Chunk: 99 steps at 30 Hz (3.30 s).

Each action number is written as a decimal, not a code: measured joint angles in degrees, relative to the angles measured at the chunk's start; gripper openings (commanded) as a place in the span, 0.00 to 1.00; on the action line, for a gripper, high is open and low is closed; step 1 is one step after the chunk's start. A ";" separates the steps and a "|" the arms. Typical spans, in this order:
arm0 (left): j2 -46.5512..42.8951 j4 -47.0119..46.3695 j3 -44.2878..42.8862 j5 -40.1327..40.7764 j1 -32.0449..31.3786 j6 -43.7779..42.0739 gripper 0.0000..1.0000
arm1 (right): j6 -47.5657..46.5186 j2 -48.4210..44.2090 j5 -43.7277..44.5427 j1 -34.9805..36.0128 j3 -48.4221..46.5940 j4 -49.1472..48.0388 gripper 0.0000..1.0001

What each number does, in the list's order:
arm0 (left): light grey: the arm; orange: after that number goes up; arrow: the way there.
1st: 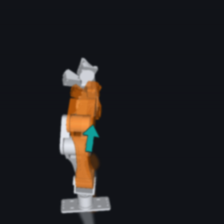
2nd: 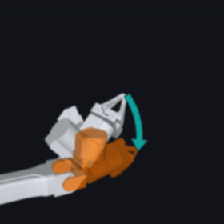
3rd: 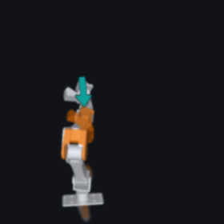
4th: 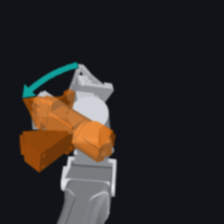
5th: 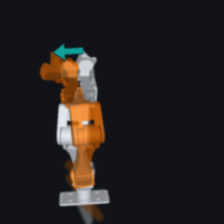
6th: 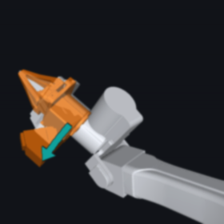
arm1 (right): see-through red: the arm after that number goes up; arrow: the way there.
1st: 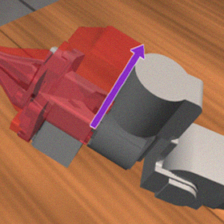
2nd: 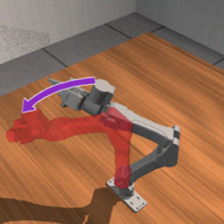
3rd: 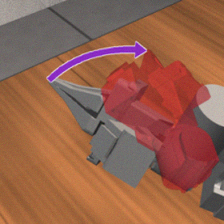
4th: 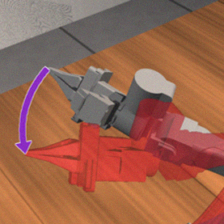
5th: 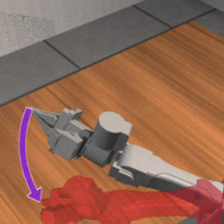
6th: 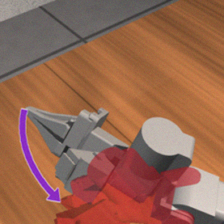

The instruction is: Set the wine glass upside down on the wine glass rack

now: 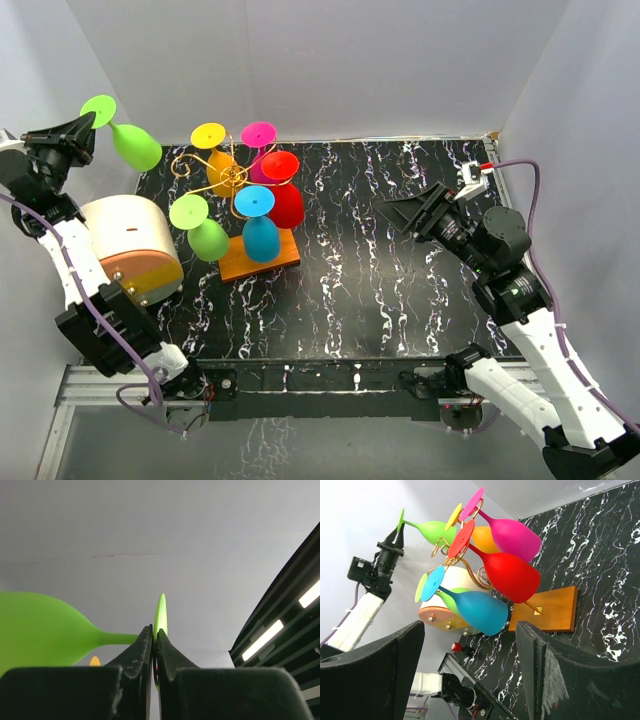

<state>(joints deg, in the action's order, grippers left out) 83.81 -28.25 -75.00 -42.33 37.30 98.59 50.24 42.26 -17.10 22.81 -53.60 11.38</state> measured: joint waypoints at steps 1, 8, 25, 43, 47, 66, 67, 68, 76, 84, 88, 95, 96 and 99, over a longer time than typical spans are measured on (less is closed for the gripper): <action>-0.98 1.73 0.02 -0.46 0.22 -0.90 0.00 | -0.02 0.26 -0.02 0.00 0.04 -0.02 0.72; -6.64 21.40 -5.01 -1.11 0.00 -12.17 0.00 | -0.35 1.25 -0.26 0.00 0.04 -0.02 0.72; -10.08 37.00 -3.82 -4.17 -0.04 -17.07 0.00 | -0.42 1.36 -0.83 0.00 1.01 -1.14 0.72; -15.65 51.41 -3.72 -4.22 -5.38 -25.92 0.00 | -0.42 1.97 -1.27 0.00 1.03 -1.20 0.72; -15.65 54.51 -3.76 -2.62 -7.43 -28.28 0.00 | -0.42 1.99 -1.27 0.00 1.03 -1.22 0.72; -15.52 54.10 -3.72 -1.90 -13.97 -31.32 0.00 | -0.17 3.23 -2.01 0.00 2.62 -4.26 0.72; -15.52 53.68 -3.67 -2.12 -14.27 -31.52 0.00 | -0.13 3.28 -2.23 0.00 2.84 -4.39 0.72; -15.52 52.98 -3.45 -2.36 -14.43 -31.56 0.00 | -0.09 3.37 -2.34 0.00 2.89 -4.33 0.72; -14.97 45.70 0.39 -4.92 -15.56 -30.16 0.00 | 0.20 3.56 -2.38 0.00 2.89 -4.57 0.72; -11.15 39.71 0.74 -5.09 -16.92 -27.63 0.00 | 0.92 3.63 -2.62 0.00 3.54 -6.01 0.72; -9.51 39.04 -0.37 -4.24 -16.96 -27.58 0.00 | 0.94 3.72 -2.62 0.00 3.58 -6.08 0.72; -7.85 39.56 -3.61 -1.49 -16.98 -29.05 0.00 | 0.92 3.72 -2.56 0.00 3.58 -6.05 0.72; -7.80 39.91 -3.87 -1.27 -16.96 -29.42 0.00 | 0.92 3.72 -2.56 0.00 3.58 -6.05 0.72; -7.63 42.53 -4.63 0.09 -16.92 -32.00 0.00 | 0.90 3.72 -2.56 0.00 3.58 -6.01 0.72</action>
<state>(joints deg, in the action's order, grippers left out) 76.18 14.28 -79.64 -42.24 20.38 66.59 51.13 45.98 -19.66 22.81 -50.02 5.37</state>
